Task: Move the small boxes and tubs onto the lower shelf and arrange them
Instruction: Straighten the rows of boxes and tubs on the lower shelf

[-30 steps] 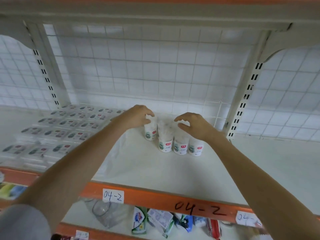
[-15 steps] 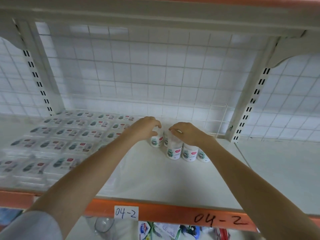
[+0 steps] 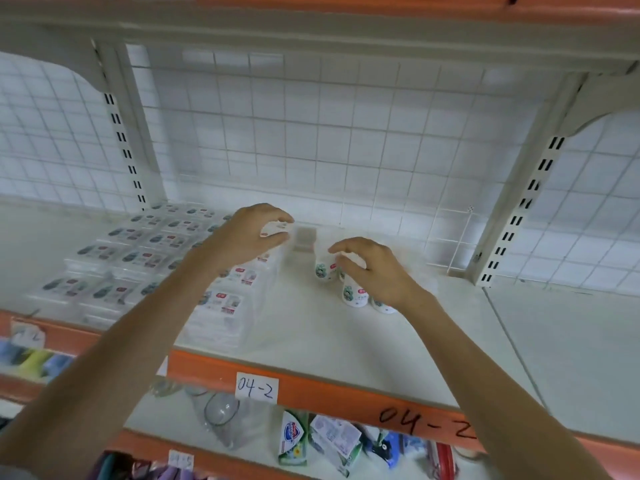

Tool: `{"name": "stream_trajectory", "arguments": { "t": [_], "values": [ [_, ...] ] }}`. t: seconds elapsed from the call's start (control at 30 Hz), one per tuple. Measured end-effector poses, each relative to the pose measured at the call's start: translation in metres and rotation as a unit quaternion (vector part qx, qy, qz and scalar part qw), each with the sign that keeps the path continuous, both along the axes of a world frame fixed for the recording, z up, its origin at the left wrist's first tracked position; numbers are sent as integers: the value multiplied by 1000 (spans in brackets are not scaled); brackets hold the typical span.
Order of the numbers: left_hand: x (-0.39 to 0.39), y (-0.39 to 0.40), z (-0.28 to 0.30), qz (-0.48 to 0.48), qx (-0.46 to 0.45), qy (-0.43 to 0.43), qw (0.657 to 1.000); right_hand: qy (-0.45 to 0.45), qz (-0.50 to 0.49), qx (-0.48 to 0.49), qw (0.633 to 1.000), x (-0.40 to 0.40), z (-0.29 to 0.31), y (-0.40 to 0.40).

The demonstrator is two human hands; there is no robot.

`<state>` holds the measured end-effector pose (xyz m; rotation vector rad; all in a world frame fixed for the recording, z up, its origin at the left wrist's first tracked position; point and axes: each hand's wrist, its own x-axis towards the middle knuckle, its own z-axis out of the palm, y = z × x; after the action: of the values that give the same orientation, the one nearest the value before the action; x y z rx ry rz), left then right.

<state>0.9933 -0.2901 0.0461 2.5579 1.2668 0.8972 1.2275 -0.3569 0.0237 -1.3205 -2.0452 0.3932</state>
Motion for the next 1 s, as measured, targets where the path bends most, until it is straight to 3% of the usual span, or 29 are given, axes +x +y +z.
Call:
{"name": "stream_trajectory", "arguments": {
  "t": [0.2,0.33,0.57,0.73,1.0],
  "values": [
    [-77,-58,-29,122,10,-51,991,32,103,-19,994,-49,-47,-26],
    [-115,-82,-50,165,1,-74,984,83,102,-34,991,-84,-67,-40],
    [-162,-85,-79,89,-28,-41,995,100,71,-25,992,-129,-79,-51],
    [-179,-67,-94,29,-26,-53,998,115,-29,6,993,-156,-86,-49],
    [-178,-51,-112,-10,62,-98,993,190,-75,-45,978,-169,-78,-58]
  ]
}}
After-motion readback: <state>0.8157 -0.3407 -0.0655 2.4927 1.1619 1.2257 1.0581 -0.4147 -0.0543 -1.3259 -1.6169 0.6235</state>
